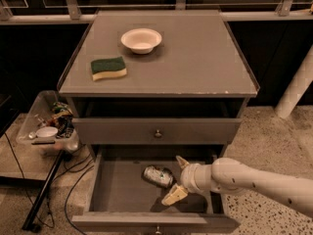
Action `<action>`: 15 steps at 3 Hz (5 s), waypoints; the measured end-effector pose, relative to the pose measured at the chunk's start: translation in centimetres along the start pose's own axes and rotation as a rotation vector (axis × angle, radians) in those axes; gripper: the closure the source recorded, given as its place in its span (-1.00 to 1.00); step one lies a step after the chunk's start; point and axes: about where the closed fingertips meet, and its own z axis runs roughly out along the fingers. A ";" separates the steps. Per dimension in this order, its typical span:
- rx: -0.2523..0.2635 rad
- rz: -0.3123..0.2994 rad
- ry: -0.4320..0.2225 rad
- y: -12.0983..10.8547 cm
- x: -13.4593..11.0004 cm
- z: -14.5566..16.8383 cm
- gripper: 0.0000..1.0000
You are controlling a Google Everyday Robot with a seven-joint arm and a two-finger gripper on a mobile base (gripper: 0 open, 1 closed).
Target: Pick 7up can from middle drawer and place on counter
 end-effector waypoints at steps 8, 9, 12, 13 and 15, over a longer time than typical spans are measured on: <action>0.088 0.039 -0.114 -0.4 3.4 8.4 0.31; 0.088 0.039 -0.114 -0.4 3.4 8.4 0.79; 0.066 0.027 -0.118 -0.8 2.6 6.4 1.00; 0.066 0.011 -0.153 -1.7 1.0 2.5 1.00; 0.089 -0.020 -0.197 -2.8 -2.4 -7.6 1.00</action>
Offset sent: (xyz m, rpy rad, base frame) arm 0.0233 0.0016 -0.0524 0.1660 -0.0274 -0.0976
